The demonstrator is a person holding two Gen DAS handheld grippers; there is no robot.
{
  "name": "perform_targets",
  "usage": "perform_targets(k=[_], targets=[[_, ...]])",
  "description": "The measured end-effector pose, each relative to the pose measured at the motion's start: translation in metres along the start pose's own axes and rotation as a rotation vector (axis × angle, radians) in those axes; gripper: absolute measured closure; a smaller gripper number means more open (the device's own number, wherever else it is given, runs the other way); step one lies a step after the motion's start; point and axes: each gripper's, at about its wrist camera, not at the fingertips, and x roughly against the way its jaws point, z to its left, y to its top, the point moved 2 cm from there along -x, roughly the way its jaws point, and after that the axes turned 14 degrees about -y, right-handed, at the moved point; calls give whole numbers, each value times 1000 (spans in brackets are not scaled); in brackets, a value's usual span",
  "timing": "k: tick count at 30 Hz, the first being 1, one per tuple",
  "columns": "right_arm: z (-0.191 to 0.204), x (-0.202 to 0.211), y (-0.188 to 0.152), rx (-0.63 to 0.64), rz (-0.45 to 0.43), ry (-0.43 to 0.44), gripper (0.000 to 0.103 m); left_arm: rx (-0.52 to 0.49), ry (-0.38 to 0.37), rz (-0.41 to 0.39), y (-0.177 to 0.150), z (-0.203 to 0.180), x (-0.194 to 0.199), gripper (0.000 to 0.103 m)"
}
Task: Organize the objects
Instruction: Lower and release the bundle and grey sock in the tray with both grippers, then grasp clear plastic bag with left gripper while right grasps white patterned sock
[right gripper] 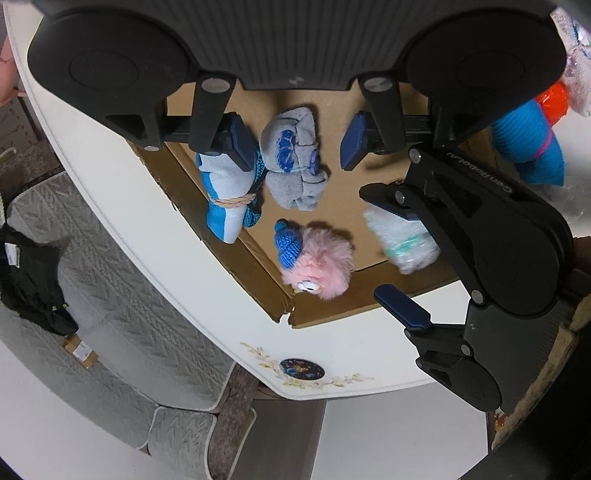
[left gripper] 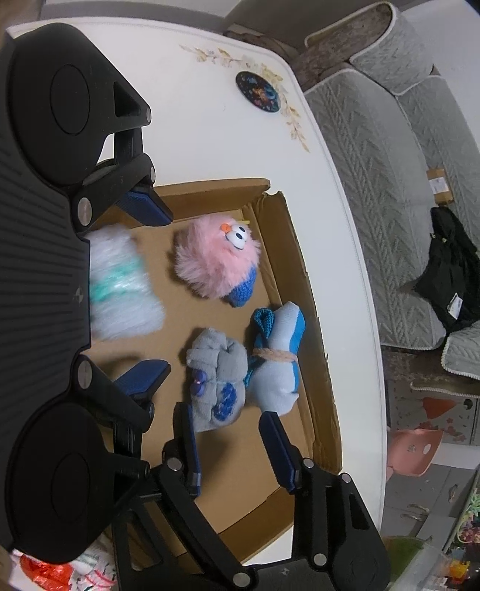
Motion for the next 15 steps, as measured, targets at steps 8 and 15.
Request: perform_targets(k=[8, 15], targets=[[2, 29, -10, 3, -41, -17, 55, -17, -3, -38, -15, -7, 34, 17], [7, 69, -48, -2, -72, -20, 55, -71, -15, -63, -54, -17, 70, 14]])
